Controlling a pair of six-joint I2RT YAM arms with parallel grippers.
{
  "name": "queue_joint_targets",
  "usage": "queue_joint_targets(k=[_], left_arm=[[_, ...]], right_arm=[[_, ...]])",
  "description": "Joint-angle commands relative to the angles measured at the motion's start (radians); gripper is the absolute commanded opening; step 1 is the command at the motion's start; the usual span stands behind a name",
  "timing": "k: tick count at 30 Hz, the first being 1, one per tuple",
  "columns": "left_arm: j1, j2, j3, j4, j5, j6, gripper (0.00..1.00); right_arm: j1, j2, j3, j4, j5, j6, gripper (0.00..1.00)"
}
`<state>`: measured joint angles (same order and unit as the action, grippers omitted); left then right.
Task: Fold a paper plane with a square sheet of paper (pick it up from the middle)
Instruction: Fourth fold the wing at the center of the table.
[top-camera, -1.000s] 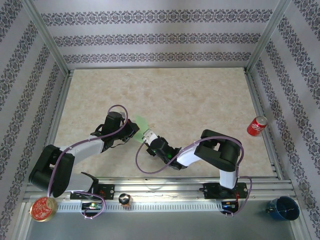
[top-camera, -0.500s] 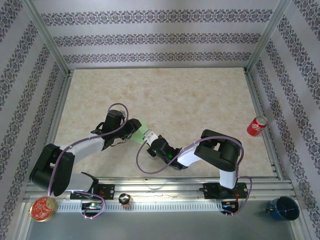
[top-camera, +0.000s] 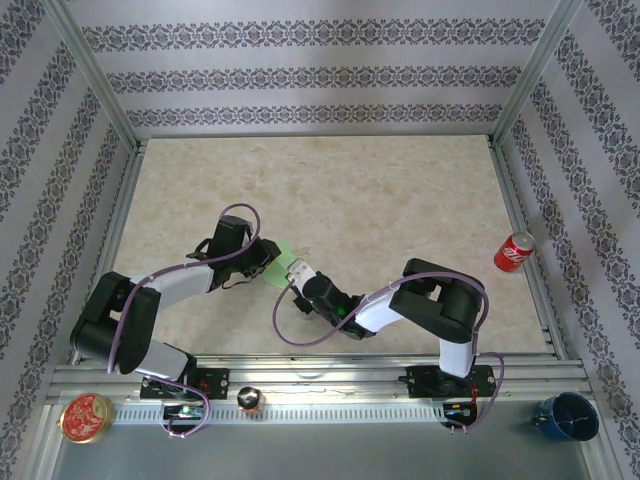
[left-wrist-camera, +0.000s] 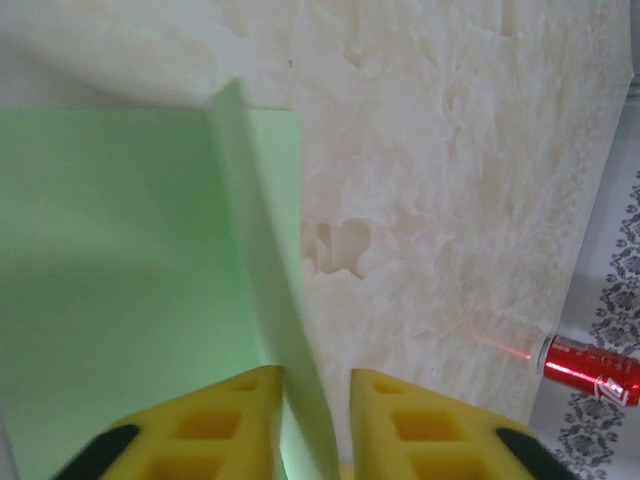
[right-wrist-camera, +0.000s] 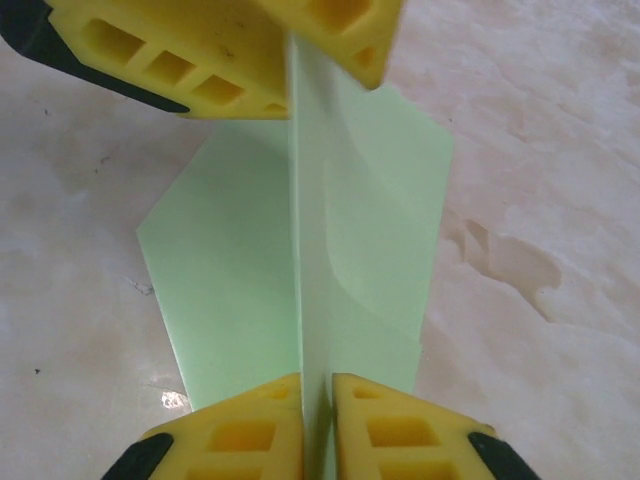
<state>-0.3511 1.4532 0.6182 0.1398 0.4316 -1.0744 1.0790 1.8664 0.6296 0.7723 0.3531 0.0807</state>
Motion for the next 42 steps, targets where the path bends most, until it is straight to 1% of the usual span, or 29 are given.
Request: queue_joint_targets(k=[1, 7, 12, 19, 22, 28, 38, 41, 42], left_arm=[[0.010, -0.007, 0.035, -0.032, 0.019, 0.027, 0.15], [0.010, -0.006, 0.032, -0.035, 0.025, 0.022, 0.10], [0.009, -0.010, 0.029, -0.032, 0.026, 0.018, 0.10], [0.009, -0.014, 0.031, -0.035, 0.026, 0.014, 0.10], [0.009, -0.015, 0.035, -0.044, 0.022, 0.020, 0.10], [0.008, -0.007, 0.029, -0.029, 0.028, 0.015, 0.05], [0.009, -0.011, 0.027, -0.028, 0.027, 0.012, 0.03], [0.009, -0.013, 0.025, -0.026, 0.027, 0.011, 0.03], [0.008, -0.012, 0.024, -0.025, 0.027, 0.010, 0.02]], right_arm=[[-0.009, -0.036, -0.005, -0.018, -0.026, 0.041, 0.17], [-0.010, -0.064, -0.001, -0.062, -0.033, 0.068, 0.19], [-0.013, -0.079, 0.001, -0.101, -0.040, 0.088, 0.18], [-0.013, -0.092, 0.005, -0.132, -0.048, 0.113, 0.18], [-0.013, -0.107, 0.004, -0.143, -0.058, 0.133, 0.20], [-0.013, -0.118, 0.026, -0.193, -0.079, 0.155, 0.20], [-0.015, -0.131, 0.053, -0.268, -0.086, 0.193, 0.21], [-0.014, -0.133, 0.058, -0.284, -0.083, 0.201, 0.20], [-0.016, -0.133, 0.060, -0.289, -0.087, 0.203, 0.17]])
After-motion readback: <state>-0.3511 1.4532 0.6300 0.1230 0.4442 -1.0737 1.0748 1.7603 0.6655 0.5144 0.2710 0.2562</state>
